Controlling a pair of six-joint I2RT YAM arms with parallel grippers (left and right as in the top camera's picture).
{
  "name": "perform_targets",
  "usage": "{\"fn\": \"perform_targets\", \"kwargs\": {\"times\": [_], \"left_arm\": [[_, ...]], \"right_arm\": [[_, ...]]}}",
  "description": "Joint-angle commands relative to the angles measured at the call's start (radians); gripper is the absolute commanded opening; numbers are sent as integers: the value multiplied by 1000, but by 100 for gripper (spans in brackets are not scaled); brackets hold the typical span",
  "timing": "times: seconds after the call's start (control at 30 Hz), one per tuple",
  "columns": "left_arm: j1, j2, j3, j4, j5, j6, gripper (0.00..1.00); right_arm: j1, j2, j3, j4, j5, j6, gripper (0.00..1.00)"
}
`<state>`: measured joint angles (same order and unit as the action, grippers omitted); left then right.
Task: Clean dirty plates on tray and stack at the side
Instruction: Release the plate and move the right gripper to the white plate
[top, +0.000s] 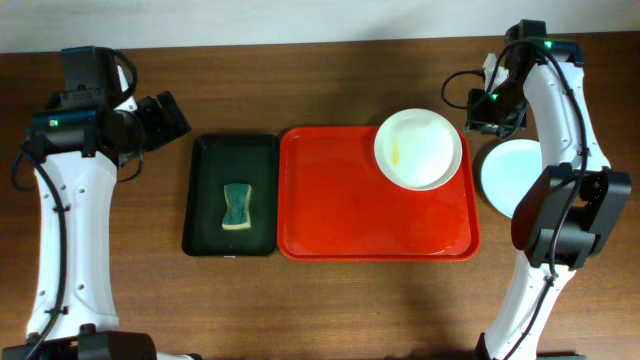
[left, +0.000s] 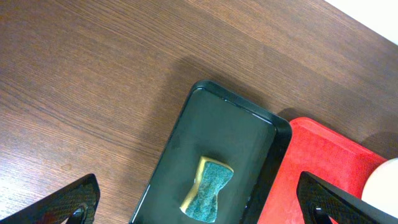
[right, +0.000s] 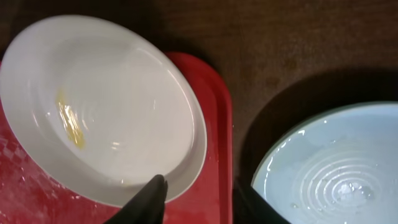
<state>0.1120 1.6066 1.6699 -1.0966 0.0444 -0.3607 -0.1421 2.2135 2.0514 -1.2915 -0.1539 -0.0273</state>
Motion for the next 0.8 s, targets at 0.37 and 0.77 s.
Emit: {"fn": "perform_targets", "kwargs": {"times": [0.37,0.77], "left_arm": [[2,5,3,0,0,-9,99],[2,5,3,0,0,-9,99]], "right_arm": [[7,42,6,49,4,-47,33],[47,101,4,92,5,-48,33]]}}
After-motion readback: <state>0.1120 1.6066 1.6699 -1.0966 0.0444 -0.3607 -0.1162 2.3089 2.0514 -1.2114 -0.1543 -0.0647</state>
